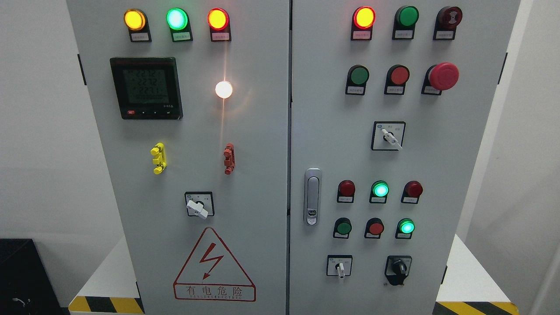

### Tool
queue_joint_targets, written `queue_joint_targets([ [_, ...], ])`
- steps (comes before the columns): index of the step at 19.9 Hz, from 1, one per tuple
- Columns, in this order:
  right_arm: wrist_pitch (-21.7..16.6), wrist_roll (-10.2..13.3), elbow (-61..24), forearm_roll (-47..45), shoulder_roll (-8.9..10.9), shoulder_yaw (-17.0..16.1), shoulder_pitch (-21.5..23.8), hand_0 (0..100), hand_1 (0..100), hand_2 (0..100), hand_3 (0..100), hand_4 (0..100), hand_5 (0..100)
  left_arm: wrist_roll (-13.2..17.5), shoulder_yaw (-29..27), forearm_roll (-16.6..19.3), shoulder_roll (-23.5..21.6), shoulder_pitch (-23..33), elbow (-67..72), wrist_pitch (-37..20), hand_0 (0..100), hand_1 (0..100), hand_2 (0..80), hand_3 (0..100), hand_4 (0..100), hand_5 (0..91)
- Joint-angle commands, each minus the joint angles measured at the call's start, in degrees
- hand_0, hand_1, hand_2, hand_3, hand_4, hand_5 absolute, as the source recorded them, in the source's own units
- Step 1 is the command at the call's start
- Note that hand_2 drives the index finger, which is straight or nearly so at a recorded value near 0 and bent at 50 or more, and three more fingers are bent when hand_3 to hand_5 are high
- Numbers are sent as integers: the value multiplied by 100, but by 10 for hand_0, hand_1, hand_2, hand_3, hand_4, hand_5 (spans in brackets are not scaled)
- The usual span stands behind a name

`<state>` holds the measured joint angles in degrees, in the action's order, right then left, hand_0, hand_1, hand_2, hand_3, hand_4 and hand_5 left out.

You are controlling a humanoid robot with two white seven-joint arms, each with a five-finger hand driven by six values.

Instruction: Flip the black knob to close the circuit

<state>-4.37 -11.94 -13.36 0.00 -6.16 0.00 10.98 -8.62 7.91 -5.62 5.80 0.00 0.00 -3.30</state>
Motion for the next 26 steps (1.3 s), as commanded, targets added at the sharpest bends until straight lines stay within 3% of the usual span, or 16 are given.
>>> queue_joint_targets([
  [1,-47,16,44,-70,27,140,1,0,142,0,0,0,0,1,0,0,0,132,-167,5,120,556,0,0,0,0],
  [20,-126,-19,-44,-132,98,53,-385,0,146,0,0,0,0,1,0,0,0,132,-167,5,120,556,0,0,0,0],
  [22,-178,-1,-53,-140,63,44,-543,0,146,0,45,0,0,1,0,0,0,123,-167,5,120,556,0,0,0,0],
  [23,-205,8,-87,-140,62,44,-570,0,146,0,64,12,0,1,0,0,0,132,-167,5,120,556,0,0,0,0],
  [26,-310,60,-560,-97,45,70,-570,0,142,81,214,203,0,1,0,0,0,132,-167,5,120,556,0,0,0,0],
])
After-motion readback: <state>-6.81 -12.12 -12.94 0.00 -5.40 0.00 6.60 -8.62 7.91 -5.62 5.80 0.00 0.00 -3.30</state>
